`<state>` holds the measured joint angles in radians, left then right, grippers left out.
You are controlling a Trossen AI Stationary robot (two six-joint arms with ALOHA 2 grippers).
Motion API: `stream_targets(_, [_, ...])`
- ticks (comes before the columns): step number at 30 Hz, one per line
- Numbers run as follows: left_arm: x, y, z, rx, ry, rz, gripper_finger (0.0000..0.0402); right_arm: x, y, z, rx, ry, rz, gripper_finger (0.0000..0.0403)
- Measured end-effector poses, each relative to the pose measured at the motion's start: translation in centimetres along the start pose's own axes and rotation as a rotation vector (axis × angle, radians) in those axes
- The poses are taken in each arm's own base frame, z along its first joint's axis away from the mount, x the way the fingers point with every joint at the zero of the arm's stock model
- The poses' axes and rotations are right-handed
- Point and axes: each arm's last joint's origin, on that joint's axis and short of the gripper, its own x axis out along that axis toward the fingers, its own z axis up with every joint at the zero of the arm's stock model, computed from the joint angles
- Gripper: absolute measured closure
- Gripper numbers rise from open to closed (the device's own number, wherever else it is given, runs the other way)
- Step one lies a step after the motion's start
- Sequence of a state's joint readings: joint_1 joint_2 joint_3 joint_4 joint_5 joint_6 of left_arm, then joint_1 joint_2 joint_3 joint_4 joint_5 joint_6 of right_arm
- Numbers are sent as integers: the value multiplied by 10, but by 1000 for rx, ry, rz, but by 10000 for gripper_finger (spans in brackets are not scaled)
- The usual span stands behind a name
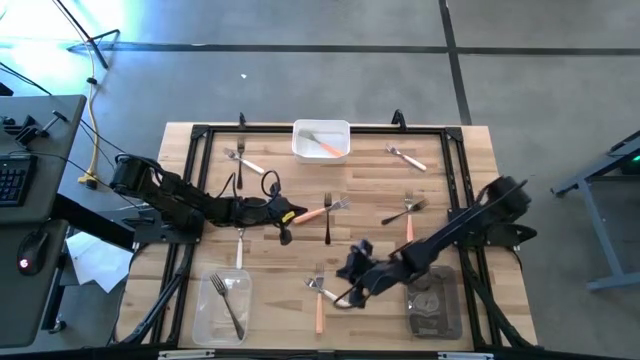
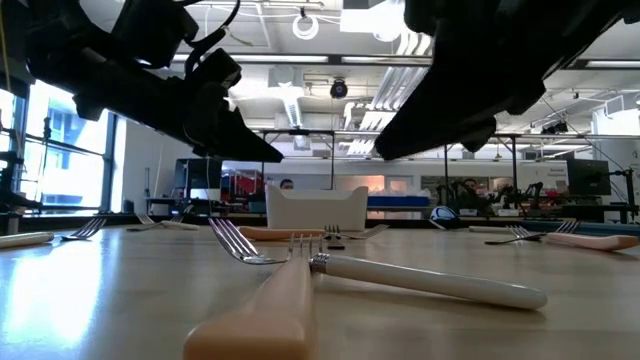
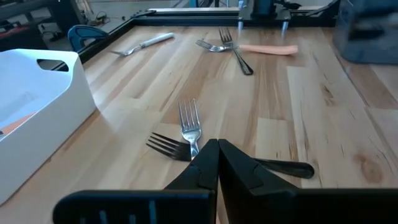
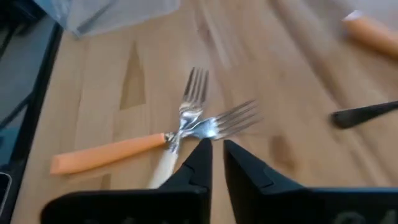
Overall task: Sort silverware by color (type)
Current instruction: Put the bottom center white fork into the black bin
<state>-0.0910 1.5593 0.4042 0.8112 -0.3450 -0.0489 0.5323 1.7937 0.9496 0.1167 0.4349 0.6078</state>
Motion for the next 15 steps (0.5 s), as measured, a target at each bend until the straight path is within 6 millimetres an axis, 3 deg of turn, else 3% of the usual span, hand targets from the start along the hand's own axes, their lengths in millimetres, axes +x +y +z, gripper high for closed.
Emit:
stream_targets(9, [0,0,0,-9,-4,13,401,41,30,0,-16,110,-50,251])
stream_targets(15, [-1,-2,0,-18,-4,7,401,49,36,-6,-5,147,-67,231])
